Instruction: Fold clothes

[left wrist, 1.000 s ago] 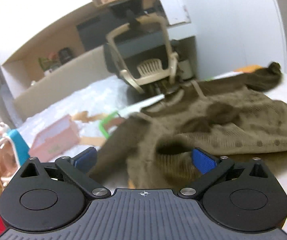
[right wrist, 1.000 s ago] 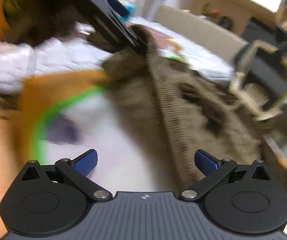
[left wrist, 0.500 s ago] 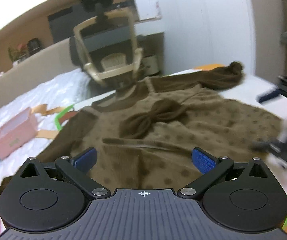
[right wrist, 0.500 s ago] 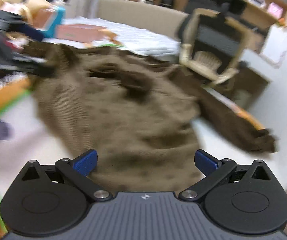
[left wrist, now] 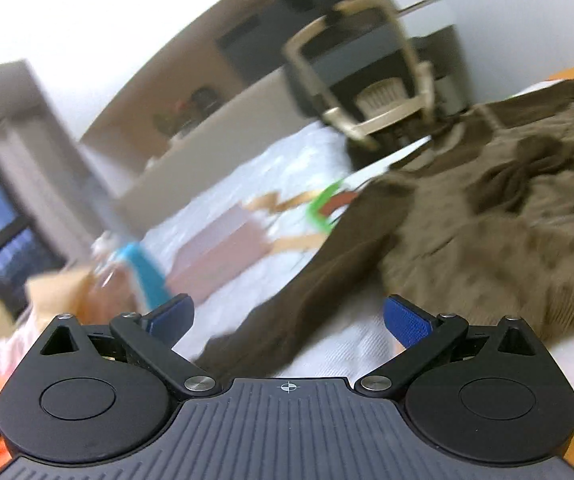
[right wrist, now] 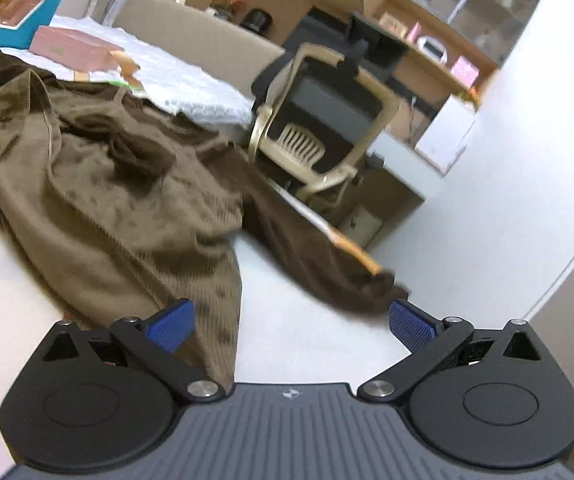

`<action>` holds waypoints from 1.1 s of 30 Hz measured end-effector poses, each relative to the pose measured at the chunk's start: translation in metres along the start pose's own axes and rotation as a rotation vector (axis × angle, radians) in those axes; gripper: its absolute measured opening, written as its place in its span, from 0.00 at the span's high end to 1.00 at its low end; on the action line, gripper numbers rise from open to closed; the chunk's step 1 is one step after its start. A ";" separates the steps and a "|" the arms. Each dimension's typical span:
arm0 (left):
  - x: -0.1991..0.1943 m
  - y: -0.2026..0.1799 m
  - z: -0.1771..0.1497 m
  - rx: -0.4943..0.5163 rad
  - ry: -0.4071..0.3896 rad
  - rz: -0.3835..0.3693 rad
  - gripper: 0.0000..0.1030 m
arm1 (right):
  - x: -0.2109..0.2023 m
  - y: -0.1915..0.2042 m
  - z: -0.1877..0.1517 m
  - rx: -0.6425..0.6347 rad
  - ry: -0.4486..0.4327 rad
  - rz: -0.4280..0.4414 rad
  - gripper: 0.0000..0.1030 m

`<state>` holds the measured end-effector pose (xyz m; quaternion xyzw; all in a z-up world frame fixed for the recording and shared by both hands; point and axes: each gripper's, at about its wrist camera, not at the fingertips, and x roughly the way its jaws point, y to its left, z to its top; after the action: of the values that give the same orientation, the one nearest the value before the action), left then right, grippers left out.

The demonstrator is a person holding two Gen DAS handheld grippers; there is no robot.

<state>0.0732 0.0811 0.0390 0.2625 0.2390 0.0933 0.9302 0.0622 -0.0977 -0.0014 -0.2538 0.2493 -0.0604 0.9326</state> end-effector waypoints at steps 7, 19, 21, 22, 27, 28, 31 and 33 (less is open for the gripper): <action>-0.010 -0.004 0.034 -0.243 0.033 -0.443 0.00 | 0.012 0.003 -0.010 0.054 0.074 0.072 0.00; 0.068 -0.076 0.056 -0.059 0.291 -0.391 0.00 | -0.002 -0.004 -0.019 0.057 0.055 0.124 0.00; 0.053 -0.060 0.040 -0.033 0.278 -0.352 0.00 | -0.007 -0.007 -0.022 0.063 0.045 0.136 0.00; 0.044 -0.051 0.031 -0.016 0.265 -0.323 0.00 | -0.010 -0.008 -0.024 0.068 0.040 0.143 0.00; -0.004 -0.005 -0.012 -0.037 0.212 -0.173 0.00 | -0.003 -0.007 -0.025 0.067 0.033 0.102 0.00; -0.011 0.003 -0.015 -0.083 0.200 -0.176 0.00 | -0.001 -0.007 -0.023 0.068 0.027 0.085 0.00; -0.033 0.020 -0.017 -0.209 0.145 -0.256 0.00 | 0.003 -0.009 -0.016 0.074 0.009 0.047 0.00; -0.045 0.017 -0.014 -0.219 0.099 -0.373 0.00 | 0.005 -0.008 -0.014 0.059 0.020 0.051 0.00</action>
<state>0.0264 0.0882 0.0558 0.1063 0.3173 -0.0422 0.9414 0.0601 -0.1122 -0.0099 -0.2189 0.2634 -0.0463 0.9384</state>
